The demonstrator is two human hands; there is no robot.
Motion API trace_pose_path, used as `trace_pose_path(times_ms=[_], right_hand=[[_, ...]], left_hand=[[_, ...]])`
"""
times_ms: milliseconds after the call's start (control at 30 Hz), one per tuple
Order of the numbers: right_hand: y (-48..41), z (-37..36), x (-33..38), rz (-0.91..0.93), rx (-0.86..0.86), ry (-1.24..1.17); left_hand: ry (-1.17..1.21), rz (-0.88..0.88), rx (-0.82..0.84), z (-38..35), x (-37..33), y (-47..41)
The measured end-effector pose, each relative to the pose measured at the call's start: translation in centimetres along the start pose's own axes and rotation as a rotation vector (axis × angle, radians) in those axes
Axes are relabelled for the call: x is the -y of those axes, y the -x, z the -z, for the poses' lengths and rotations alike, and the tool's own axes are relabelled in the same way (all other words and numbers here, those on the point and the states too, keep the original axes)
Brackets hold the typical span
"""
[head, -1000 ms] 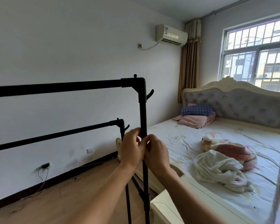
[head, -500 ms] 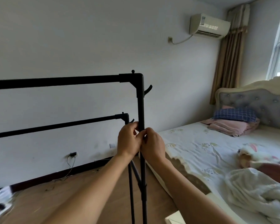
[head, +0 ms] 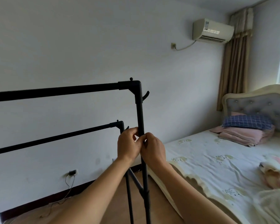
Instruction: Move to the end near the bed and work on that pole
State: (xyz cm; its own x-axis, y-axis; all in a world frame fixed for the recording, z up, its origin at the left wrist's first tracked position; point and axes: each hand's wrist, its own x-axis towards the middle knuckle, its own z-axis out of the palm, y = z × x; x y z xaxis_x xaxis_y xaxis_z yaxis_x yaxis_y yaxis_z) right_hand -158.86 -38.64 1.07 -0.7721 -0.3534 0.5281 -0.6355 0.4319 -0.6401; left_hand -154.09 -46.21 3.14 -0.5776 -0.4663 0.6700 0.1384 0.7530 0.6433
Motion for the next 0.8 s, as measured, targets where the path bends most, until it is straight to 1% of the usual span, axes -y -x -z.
trace_pose_path(times_ms=[400, 633, 800], right_hand=[[-9.5, -9.6, -1.0, -0.020, 0.001, -0.003], [-15.8, -15.0, -2.1, -0.003, 0.051, -0.025], [-21.8, -18.8, -3.4, 0.049, 0.130, -0.026]], left_hand=[[-0.009, 0.015, 0.035, -1.9, 10.1, -9.2], [-0.023, 0.040, 0.011, -3.3, 15.6, -14.7], [-0.068, 0.063, -0.016, -5.1, 20.1, -19.8]])
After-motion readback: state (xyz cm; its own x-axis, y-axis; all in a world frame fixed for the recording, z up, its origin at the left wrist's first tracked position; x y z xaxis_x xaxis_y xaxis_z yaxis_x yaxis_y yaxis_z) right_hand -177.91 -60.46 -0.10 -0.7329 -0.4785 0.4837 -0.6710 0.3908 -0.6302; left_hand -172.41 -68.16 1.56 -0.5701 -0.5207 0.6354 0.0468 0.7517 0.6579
